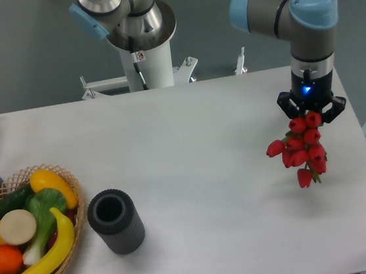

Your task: Place the flowers on the table

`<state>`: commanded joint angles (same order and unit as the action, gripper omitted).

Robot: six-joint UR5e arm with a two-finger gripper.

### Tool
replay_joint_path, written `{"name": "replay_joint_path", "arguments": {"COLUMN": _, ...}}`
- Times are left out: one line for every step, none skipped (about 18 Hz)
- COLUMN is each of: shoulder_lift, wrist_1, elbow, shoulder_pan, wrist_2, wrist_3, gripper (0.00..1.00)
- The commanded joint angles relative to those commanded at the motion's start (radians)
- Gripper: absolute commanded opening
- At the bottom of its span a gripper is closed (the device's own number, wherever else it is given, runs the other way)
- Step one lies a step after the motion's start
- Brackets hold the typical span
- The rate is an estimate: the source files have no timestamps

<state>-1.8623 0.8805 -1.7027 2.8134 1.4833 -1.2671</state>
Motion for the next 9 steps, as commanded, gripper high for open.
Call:
{"name": "replay_joint_path", "arguments": {"shoulder_lift": 0.000, "wrist_1": 0.000, "elbow": -0.005, "shoulder_pan": -0.005, "wrist_2": 0.011, "wrist_3": 0.002, "gripper": 0.31}}
{"name": "replay_joint_path", "arguments": {"shoulder_lift": -0.002, "wrist_1": 0.000, "elbow": -0.006, "shoulder_pan": -0.011, "wrist_2": 0.026, "wrist_3": 0.011, "gripper": 0.31}}
{"name": "replay_joint_path", "arguments": {"shoulder_lift": -0.009, "wrist_1": 0.000, "elbow": -0.005, "shoulder_pan": -0.029, "wrist_2": 0.034, "wrist_3": 0.026, "gripper": 0.31}}
{"name": "replay_joint_path", "arguments": {"shoulder_lift": -0.015, "wrist_1": -0.002, "elbow": -0.005, "shoulder_pan": -0.046, "wrist_2": 0.037, "wrist_3": 0.034, "gripper": 0.31}}
{"name": "replay_joint_path", "arguments": {"shoulder_lift": -0.020, "wrist_1": -0.002, "elbow": -0.005, "shoulder_pan": -0.048, "wrist_2": 0.038, "wrist_3": 0.037, "gripper": 0.32}}
{"name": "replay_joint_path", "arguments": {"shoulder_lift": -0.026, "wrist_1": -0.002, "elbow": -0.005, "shoulder_pan": -0.051, "wrist_2": 0.041, "wrist_3": 0.044, "gripper": 0.32}}
{"name": "replay_joint_path", "arguments": {"shoulder_lift": -0.029, "wrist_1": -0.002, "elbow": -0.005, "shoulder_pan": -0.054, "wrist_2": 0.046, "wrist_3": 0.063, "gripper": 0.32}}
{"name": "replay_joint_path", "arguments": {"shoulder_lift": -0.034, "wrist_1": -0.002, "elbow": -0.005, "shoulder_pan": -0.066, "wrist_2": 0.046, "wrist_3": 0.084, "gripper": 0.33}}
{"name": "replay_joint_path", "arguments": {"shoulder_lift": -0.043, "wrist_1": -0.002, "elbow": -0.006, "shoulder_pan": -0.083, "wrist_2": 0.052, "wrist_3": 0.101, "gripper": 0.36}}
